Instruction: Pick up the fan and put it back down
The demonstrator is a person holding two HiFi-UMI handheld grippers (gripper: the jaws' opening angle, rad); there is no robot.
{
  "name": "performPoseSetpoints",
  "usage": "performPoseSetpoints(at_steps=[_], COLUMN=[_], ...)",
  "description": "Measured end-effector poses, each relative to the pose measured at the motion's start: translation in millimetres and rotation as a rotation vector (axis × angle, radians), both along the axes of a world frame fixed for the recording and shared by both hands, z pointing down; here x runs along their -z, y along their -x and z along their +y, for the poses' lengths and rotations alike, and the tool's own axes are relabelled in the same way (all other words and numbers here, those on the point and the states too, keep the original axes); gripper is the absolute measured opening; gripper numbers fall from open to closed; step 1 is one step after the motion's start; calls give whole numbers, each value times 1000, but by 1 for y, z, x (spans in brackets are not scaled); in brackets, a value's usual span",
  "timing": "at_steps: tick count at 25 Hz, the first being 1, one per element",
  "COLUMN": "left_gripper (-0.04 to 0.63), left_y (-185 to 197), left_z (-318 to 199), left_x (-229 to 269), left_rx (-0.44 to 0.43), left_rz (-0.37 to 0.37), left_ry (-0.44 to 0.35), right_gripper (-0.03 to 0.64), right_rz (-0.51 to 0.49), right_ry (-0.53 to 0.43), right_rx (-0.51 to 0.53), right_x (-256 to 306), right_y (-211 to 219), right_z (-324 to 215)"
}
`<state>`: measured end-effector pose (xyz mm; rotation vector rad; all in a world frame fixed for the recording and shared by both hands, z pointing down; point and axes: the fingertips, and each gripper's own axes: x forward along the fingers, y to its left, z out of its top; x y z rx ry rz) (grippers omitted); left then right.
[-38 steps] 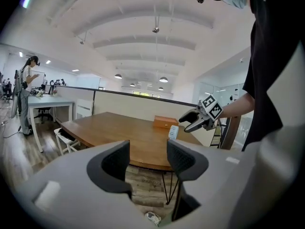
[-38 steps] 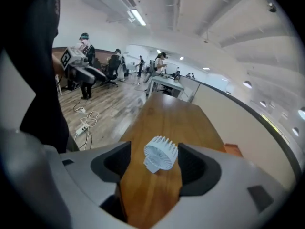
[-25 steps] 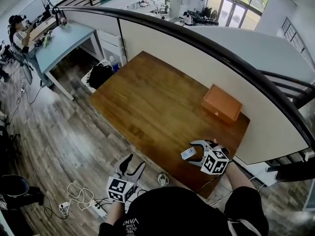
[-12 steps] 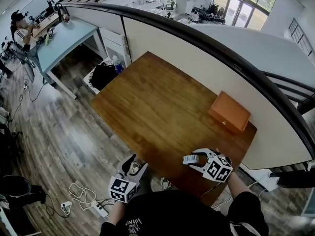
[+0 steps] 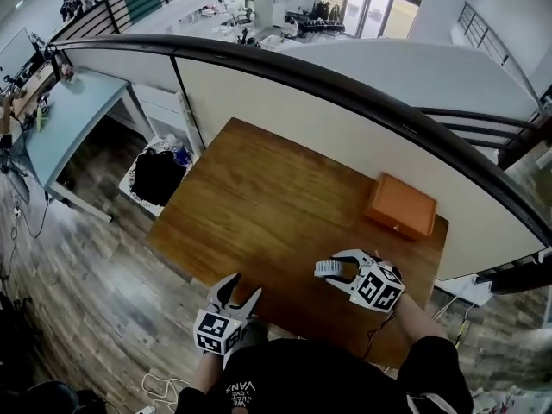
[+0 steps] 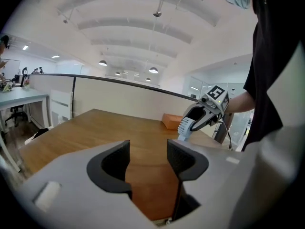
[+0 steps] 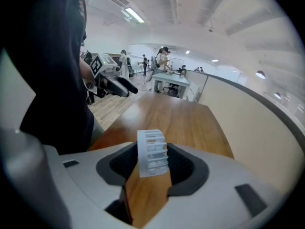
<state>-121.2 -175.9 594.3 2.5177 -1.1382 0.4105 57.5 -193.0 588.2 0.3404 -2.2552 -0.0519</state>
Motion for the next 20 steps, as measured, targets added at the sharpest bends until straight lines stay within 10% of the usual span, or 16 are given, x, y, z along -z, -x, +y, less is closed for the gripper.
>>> performPoseSetpoints(at_steps=[20], left_gripper=[230], left_y=[78], left_z=[-156], left_x=[-18], left_rx=[-198], left_rz=[39], left_ry=[-10], right_gripper=[195], right_rz=[-105], right_ry=[-31], right_rx=[-487], right_x=[39], right_y=[47], right_z=[-263])
